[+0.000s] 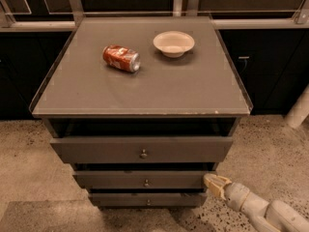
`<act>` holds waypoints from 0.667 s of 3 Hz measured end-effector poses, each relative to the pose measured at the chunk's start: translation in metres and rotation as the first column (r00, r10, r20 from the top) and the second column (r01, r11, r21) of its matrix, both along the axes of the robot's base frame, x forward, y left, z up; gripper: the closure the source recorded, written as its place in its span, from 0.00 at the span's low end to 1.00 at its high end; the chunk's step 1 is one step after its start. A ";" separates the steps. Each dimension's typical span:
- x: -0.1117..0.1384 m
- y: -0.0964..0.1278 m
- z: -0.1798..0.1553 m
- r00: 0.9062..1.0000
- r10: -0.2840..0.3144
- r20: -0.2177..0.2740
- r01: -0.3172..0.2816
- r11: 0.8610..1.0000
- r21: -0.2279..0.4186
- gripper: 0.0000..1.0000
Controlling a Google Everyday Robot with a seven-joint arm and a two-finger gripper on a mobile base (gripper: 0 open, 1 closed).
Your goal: Close middle drawer
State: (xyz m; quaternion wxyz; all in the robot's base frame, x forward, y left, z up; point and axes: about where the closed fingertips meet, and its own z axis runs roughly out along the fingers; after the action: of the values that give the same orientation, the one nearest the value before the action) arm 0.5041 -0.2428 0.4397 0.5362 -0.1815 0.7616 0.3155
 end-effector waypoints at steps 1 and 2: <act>0.019 0.009 0.005 0.999 0.028 0.026 -0.028 1.000 0.006 1.00; 0.018 0.011 0.003 0.999 0.039 0.020 -0.039 0.999 0.015 1.00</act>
Offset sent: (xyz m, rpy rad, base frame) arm 0.0196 0.0120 -0.0005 0.0307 -0.0041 0.0538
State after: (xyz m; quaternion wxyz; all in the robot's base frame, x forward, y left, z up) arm 0.5223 -0.2315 0.4432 0.5388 -0.1951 0.7502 0.3300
